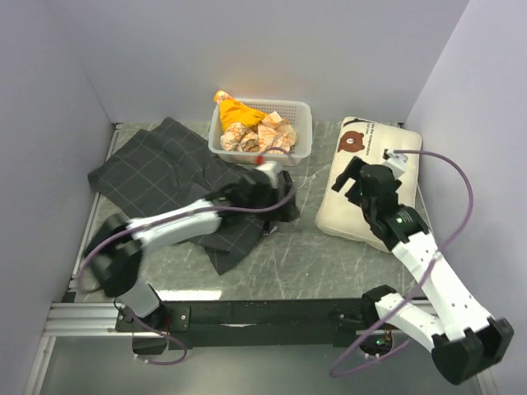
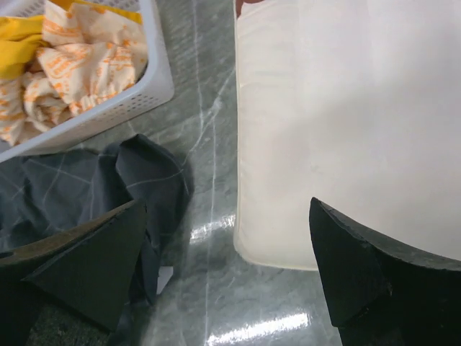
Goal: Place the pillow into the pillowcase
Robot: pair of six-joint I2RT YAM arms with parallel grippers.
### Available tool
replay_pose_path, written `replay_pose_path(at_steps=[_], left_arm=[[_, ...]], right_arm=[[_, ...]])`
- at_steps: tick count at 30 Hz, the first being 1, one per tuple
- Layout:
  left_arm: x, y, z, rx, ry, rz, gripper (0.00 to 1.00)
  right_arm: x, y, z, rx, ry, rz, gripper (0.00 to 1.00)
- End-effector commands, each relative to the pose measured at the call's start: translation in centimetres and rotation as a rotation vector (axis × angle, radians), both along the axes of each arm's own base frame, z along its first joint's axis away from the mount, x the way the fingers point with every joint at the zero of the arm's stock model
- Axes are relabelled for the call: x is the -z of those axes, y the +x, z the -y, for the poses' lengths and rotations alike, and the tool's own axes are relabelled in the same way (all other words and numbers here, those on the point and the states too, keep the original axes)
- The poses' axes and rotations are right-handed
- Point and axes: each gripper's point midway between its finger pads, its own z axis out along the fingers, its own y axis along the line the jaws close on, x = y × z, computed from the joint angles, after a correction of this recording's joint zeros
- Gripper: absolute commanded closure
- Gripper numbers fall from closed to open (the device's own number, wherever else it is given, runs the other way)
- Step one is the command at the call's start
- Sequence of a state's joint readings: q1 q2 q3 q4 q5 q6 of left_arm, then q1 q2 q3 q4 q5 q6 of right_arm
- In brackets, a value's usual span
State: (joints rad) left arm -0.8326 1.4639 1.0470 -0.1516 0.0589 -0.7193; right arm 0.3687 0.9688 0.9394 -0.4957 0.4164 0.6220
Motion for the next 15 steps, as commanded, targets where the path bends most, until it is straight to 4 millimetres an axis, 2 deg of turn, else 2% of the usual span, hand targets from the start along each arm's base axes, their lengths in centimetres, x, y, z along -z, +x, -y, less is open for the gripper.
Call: replay_pose_path(at_steps=[1, 3, 5, 6, 8, 10, 12, 13, 15], left_arm=[[0.3, 0.9, 9.1, 0.062, -0.057, 0.044, 0.06], [2.4, 1.8, 11.9, 0.067, -0.042, 0.021, 0.05], [3.8, 2.2, 13.2, 0.056, -0.045, -0.015, 0.04], [5.0, 3.0, 13.7, 0.015, -0.027, -0.017, 0.03], [5.0, 3.9, 14.6, -0.026, -0.068, -0.003, 0.01], [6.0, 4.3, 15.8, -0.019, -0.096, -0.015, 0.01], [6.8, 4.3, 17.0, 0.006, -0.112, -0.027, 0.01], [6.1, 4.2, 17.9, 0.024, -0.162, -0.007, 0.01], [6.5, 3.6, 18.6, 0.066, -0.205, -0.023, 0.01]], right_arm=[[-1.8, -2.5, 0.8, 0.023, 0.072, 0.053, 0.0], [-2.1, -3.4, 1.0, 0.013, 0.078, 0.064, 0.0], [-1.9, -3.9, 1.2, 0.008, 0.074, 0.06, 0.0], [-1.9, -4.3, 1.2, 0.004, 0.074, 0.062, 0.0], [-1.7, -4.6, 1.2, -0.008, 0.078, 0.061, 0.0], [-1.5, -4.7, 1.0, -0.018, 0.081, 0.06, 0.0], [-1.4, -4.7, 0.9, -0.023, 0.088, 0.065, 0.0], [-1.2, -4.7, 0.8, -0.026, 0.086, 0.062, 0.0], [-1.0, -4.6, 0.9, -0.022, 0.079, 0.055, 0.0]])
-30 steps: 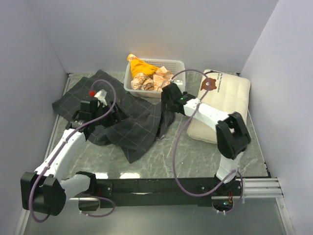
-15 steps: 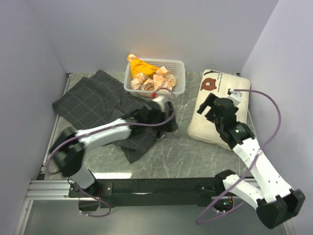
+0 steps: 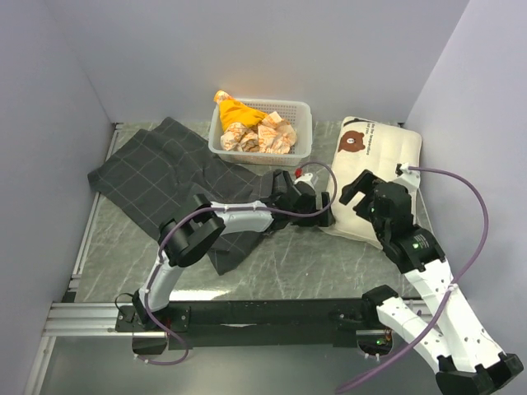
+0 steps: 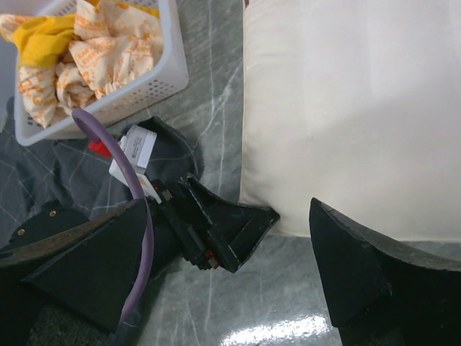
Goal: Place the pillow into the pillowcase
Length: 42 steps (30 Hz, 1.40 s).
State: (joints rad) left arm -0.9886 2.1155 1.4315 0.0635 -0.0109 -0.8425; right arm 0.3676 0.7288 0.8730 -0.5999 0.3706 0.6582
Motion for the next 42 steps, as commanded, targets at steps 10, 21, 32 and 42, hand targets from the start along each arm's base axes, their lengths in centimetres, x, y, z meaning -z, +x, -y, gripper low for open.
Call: replay_pose_path(at_steps=[10, 21, 32, 42], left_arm=[[-8.4, -1.3, 1.6, 0.068, -0.318, 0.091, 0.99], [-17.6, -3.3, -16.0, -0.127, -0.242, 0.195, 0.99], [-14.4, -2.9, -26.9, -0.279, -0.12, 0.127, 0.99], [-9.0, -0.4, -31.1, -0.406, -0.077, -0.001, 0.99]], right_arm=[[0.4, 0.9, 0.1, 0.006, -0.028, 0.003, 0.0], [0.8, 3.1, -0.4, -0.035, -0.096, 0.045, 0.0], [4.9, 9.2, -0.7, -0.061, -0.174, -0.137, 0.0], [7.8, 15.0, 1.0, -0.043, -0.159, -0.166, 0.0]])
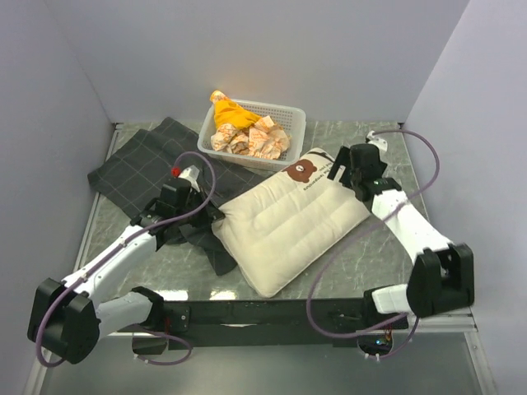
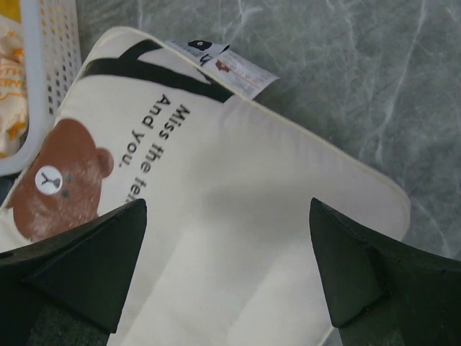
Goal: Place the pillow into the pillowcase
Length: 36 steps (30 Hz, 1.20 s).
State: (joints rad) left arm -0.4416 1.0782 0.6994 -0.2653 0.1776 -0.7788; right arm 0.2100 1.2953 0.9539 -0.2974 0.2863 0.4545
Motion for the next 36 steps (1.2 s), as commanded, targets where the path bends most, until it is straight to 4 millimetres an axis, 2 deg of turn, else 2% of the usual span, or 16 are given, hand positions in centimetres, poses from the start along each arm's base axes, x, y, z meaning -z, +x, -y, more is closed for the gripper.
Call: replay_pose_path(at_steps=[1, 3, 7, 11, 12, 14, 15, 16, 18, 19, 21, 23, 28, 31, 35, 36], left_arm=[[-0.8, 2.2, -1.1, -0.054, -0.038, 0.048, 0.99], [-0.6, 2.5, -1.6, -0.069, -0.045, 0.043, 0.99], [0.0, 2.7, -2.3, -0.077, -0.025, 0.029, 0.99], [0.0, 3.0, -2.9, -0.089, -0.026, 0.03, 0.99], [-0.1, 3.1, -3.0, -0.087, -0.024, 0.032, 0.99], [-0.1, 3.3, -2.8, -0.083, -0.026, 0.03, 0.99], [-0.1, 3.3, -2.7, -0.076, -0.032, 0.028, 0.99], [-0.4, 3.5, -2.6, -0.074, -0.033, 0.032, 0.99], [-0.8, 3.6, -2.2, -0.06, -0.045, 0.041, 0.99], [-1.1, 3.7, -2.0, -0.057, -0.052, 0.049, 0.99], [-1.9, 3.6, -1.4, -0.042, -0.054, 0.067, 0.99], [-3.0, 3.8, -0.5, -0.03, -0.047, 0.095, 0.99], [-5.6, 3.6, 5.0, 0.047, -0.04, 0.144, 0.99], [-5.7, 4.1, 8.3, 0.095, -0.08, 0.131, 0.99], [-5.6, 4.1, 14.3, 0.2, -0.07, 0.12, 0.99], [-6.6, 4.9, 15.6, 0.212, -0.082, 0.136, 0.99]], right_arm=[[1.4, 4.5, -0.1, -0.031, 0.037, 0.006, 0.0], [2.1, 5.7, -0.7, -0.059, 0.079, -0.002, 0.0], [5.9, 6.6, -1.8, -0.086, 0.12, -0.079, 0.0], [9.1, 4.1, -2.3, -0.068, 0.186, -0.136, 0.03], [10.9, 2.3, -2.2, -0.062, 0.198, -0.177, 0.07], [11.3, 0.6, -2.7, -0.056, 0.252, -0.171, 0.32], [12.8, -1.3, -2.5, -0.04, 0.261, -0.203, 0.49], [12.1, -1.8, -2.5, -0.027, 0.281, -0.183, 0.86], [12.6, -3.8, -2.1, -0.004, 0.291, -0.212, 1.0], [10.9, -4.0, -2.0, -0.002, 0.306, -0.158, 1.0], [9.8, -5.4, -1.2, 0.027, 0.305, -0.141, 1.0], [6.3, -6.0, -0.3, 0.05, 0.294, -0.043, 1.0], [0.4, -8.7, 2.4, 0.14, 0.25, 0.107, 1.0], [-0.8, -9.5, 4.3, 0.198, 0.194, 0.121, 0.93], [-1.7, -9.9, 4.6, 0.203, 0.186, 0.11, 0.92], [-2.1, -10.0, 4.4, 0.191, 0.193, 0.124, 0.78]])
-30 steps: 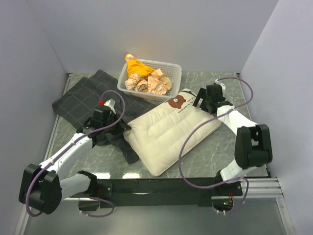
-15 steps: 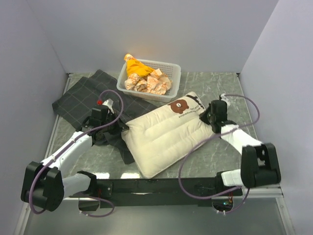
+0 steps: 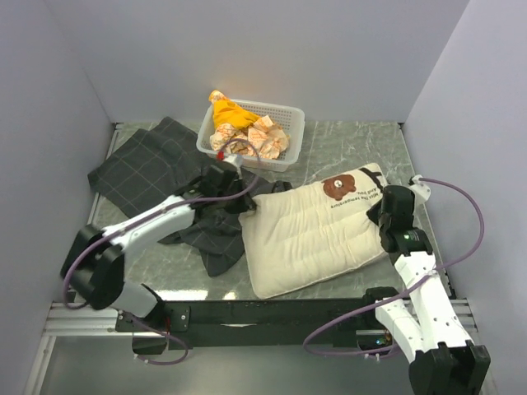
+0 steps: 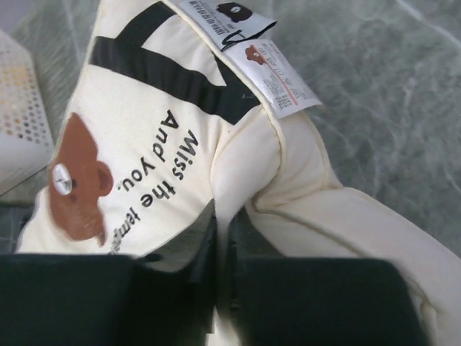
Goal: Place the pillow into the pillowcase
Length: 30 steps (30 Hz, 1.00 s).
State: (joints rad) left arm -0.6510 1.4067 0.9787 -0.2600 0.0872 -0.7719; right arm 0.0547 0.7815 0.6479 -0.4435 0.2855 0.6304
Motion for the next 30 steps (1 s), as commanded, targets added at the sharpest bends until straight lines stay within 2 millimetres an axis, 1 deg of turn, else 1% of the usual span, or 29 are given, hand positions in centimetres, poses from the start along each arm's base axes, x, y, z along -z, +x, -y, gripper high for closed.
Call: replay_pose_path(at_steps=[1, 2, 3, 4, 5, 6, 7, 8, 9, 10, 11, 12, 13, 14, 15, 16, 17, 18, 19, 20, 21, 22, 23, 24, 25, 26, 27, 28, 30], left_arm=[[-4.1, 3.0, 8.2, 0.083, -0.141, 0.09, 0.99], [-4.0, 3.3, 9.1, 0.103, -0.148, 0.09, 0.99], [-4.7, 3.6, 10.3, 0.135, -0.174, 0.093, 0.98], [-3.4, 4.0, 11.0, 0.147, -0.163, 0.069, 0.97], [-3.3, 4.1, 11.3, 0.158, -0.155, 0.073, 0.96], [-3.9, 4.5, 11.7, 0.162, -0.16, 0.087, 0.89], [-3.8, 4.7, 11.8, 0.164, -0.151, 0.089, 0.84], [-4.0, 4.9, 11.6, 0.165, -0.142, 0.101, 0.78], [-4.4, 5.2, 11.4, 0.152, -0.128, 0.113, 0.6], [-5.0, 5.3, 11.0, 0.15, -0.122, 0.132, 0.48], [-5.4, 5.6, 10.6, 0.138, -0.116, 0.144, 0.34], [-5.4, 5.4, 10.0, 0.129, -0.102, 0.14, 0.3], [-6.4, 5.6, 9.1, 0.102, -0.094, 0.166, 0.26], [-6.6, 5.7, 8.3, 0.079, -0.085, 0.173, 0.23], [-5.7, 5.3, 7.3, 0.062, -0.06, 0.16, 0.2], [-6.6, 5.2, 5.8, 0.018, -0.046, 0.181, 0.19], [-5.1, 4.3, 4.6, 0.01, -0.02, 0.153, 0.16], [-4.7, 4.2, 3.3, -0.034, 0.013, 0.162, 0.16], [-5.7, 3.6, 1.9, -0.067, 0.018, 0.182, 0.14], [-3.6, 2.9, 0.2, -0.102, 0.073, 0.166, 0.11], [-4.2, 2.3, -0.9, -0.124, 0.073, 0.182, 0.1], [-3.4, 1.8, -1.9, -0.143, 0.1, 0.172, 0.09], [-1.3, 0.9, -3.1, -0.151, 0.14, 0.148, 0.07], [-0.8, 0.4, -3.5, -0.153, 0.147, 0.141, 0.06], [-0.7, -0.4, -3.8, -0.147, 0.144, 0.146, 0.05], [0.9, -1.2, -4.3, -0.142, 0.166, 0.128, 0.04], [1.7, -1.8, -4.4, -0.133, 0.175, 0.119, 0.03], [2.2, -2.4, -4.2, -0.119, 0.178, 0.112, 0.03], [4.0, -3.4, -3.8, -0.09, 0.195, 0.09, 0.03]], right_arm=[[-2.5, -0.1, -1.4, -0.06, 0.035, 0.041, 0.65], [-2.6, -0.2, -1.2, -0.055, 0.032, 0.039, 0.51], [-2.8, -0.4, -1.0, -0.057, 0.015, 0.038, 0.34], [-3.0, -0.4, -1.2, -0.075, 0.006, 0.045, 0.3], [-3.5, -0.2, -2.0, -0.123, 0.021, 0.062, 0.26], [-3.9, -0.1, -2.6, -0.172, 0.012, 0.077, 0.21], [-4.1, 0.0, -3.5, -0.223, 0.026, 0.088, 0.19], [-4.5, 0.2, -5.3, -0.31, 0.046, 0.11, 0.19], [-4.6, 0.3, -6.3, -0.355, 0.049, 0.112, 0.18], [-4.7, 0.3, -7.3, -0.398, 0.045, 0.118, 0.16], [-4.8, 0.1, -9.5, -0.47, 0.015, 0.124, 0.15], [-4.5, 0.1, -10.6, -0.502, -0.005, 0.114, 0.13], [-4.4, -0.1, -11.9, -0.546, -0.019, 0.112, 0.11], [-4.5, -0.1, -13.1, -0.591, -0.037, 0.12, 0.09], [-3.6, -0.5, -14.9, -0.653, -0.057, 0.094, 0.09], [-3.2, -0.6, -15.7, -0.685, -0.074, 0.081, 0.08], [-2.8, -0.7, -16.4, -0.723, -0.11, 0.069, 0.07], [-1.5, -1.1, -17.7, -0.766, -0.148, 0.03, 0.06], [-1.1, -1.3, -18.2, -0.792, -0.171, 0.013, 0.05], [-0.3, -1.7, -18.9, -0.831, -0.198, -0.009, 0.04], [0.5, -1.9, -19.4, -0.853, -0.225, -0.037, 0.04], [0.7, -3.2, -21.0, -0.921, -0.245, -0.042, 0.03], [1.0, -3.7, -21.4, -0.933, -0.267, -0.05, 0.01], [1.7, -4.2, -21.9, -0.948, -0.288, -0.076, 0.0], [2.0, -5.2, -22.5, -0.974, -0.332, -0.092, 0.0], [2.5, -5.6, -22.6, -0.969, -0.346, -0.114, 0.0], [3.7, -6.0, -22.7, -0.973, -0.379, -0.161, 0.0], [4.2, -6.6, -22.9, -0.984, -0.421, -0.181, 0.0], [6.0, -7.2, -23.1, -0.981, -0.48, -0.243, 0.0]])
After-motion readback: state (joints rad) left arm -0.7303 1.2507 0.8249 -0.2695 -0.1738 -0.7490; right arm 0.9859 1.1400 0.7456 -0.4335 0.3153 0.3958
